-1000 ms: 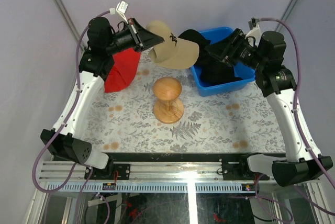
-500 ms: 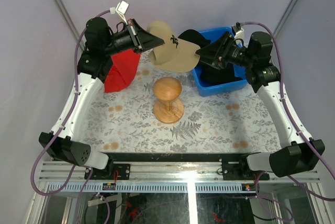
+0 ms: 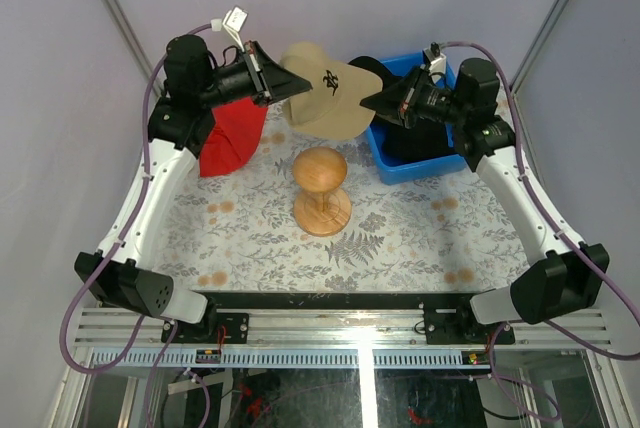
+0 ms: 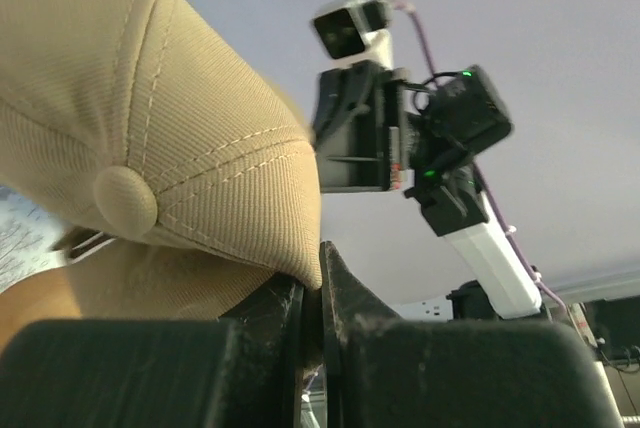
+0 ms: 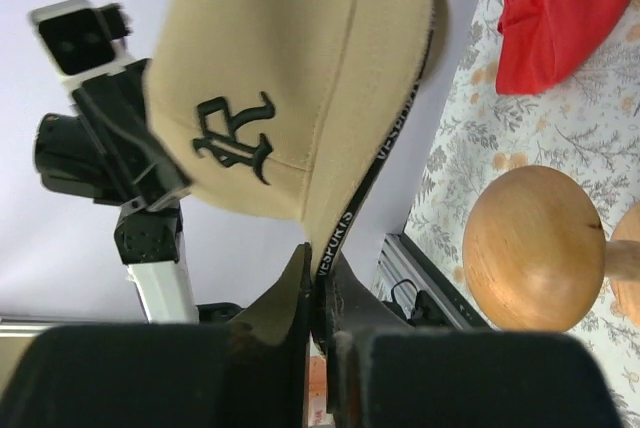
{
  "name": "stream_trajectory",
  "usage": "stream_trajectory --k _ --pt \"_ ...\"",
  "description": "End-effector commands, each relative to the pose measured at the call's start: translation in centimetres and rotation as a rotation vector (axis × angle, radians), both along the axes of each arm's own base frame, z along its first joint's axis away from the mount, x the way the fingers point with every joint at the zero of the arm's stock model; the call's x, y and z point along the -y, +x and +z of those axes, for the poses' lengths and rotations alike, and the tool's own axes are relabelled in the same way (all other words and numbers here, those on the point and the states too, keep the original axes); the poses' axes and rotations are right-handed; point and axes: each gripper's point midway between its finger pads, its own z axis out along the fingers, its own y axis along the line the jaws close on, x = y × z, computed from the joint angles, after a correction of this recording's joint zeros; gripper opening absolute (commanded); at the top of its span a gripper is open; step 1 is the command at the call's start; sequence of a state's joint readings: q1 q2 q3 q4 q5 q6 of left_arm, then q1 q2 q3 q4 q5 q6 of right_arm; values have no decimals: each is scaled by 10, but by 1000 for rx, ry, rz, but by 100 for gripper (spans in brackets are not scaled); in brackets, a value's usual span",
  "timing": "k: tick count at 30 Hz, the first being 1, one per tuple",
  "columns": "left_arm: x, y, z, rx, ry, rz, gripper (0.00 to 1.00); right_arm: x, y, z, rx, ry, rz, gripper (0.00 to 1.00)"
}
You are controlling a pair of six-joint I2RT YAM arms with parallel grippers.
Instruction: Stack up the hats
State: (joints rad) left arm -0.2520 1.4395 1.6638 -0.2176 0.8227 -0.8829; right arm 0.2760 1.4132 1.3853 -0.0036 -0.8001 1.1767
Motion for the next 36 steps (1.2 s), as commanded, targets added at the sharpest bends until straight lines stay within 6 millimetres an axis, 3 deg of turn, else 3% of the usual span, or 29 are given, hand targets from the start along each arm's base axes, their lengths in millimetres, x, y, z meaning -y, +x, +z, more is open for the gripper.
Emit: stream_trajectory --k 1,4,7,10,15,20,28,36 --pt "-15 -8 10 69 36 48 4 -2 -12 24 91 13 37 0" --pt "-49 9 -10 -8 92 223 25 -4 -16 18 77 10 50 0" --pt "-96 23 -31 -85 124 463 29 -13 -20 8 56 5 74 0" --pt "-138 23 -43 -136 128 664 32 -31 -27 0 41 -2 118 0" --pt "-171 14 -50 -158 205 817 41 -50 -34 -13 6 -15 162 0" --pt "-181 14 -65 -212 240 846 45 -49 -42 -31 -29 -44 182 0" --pt "-179 14 -75 -237 220 827 45 -31 -60 -83 -105 -105 171 0" --pt "-174 17 -88 -268 207 797 45 18 -67 -116 -157 -117 77 0"
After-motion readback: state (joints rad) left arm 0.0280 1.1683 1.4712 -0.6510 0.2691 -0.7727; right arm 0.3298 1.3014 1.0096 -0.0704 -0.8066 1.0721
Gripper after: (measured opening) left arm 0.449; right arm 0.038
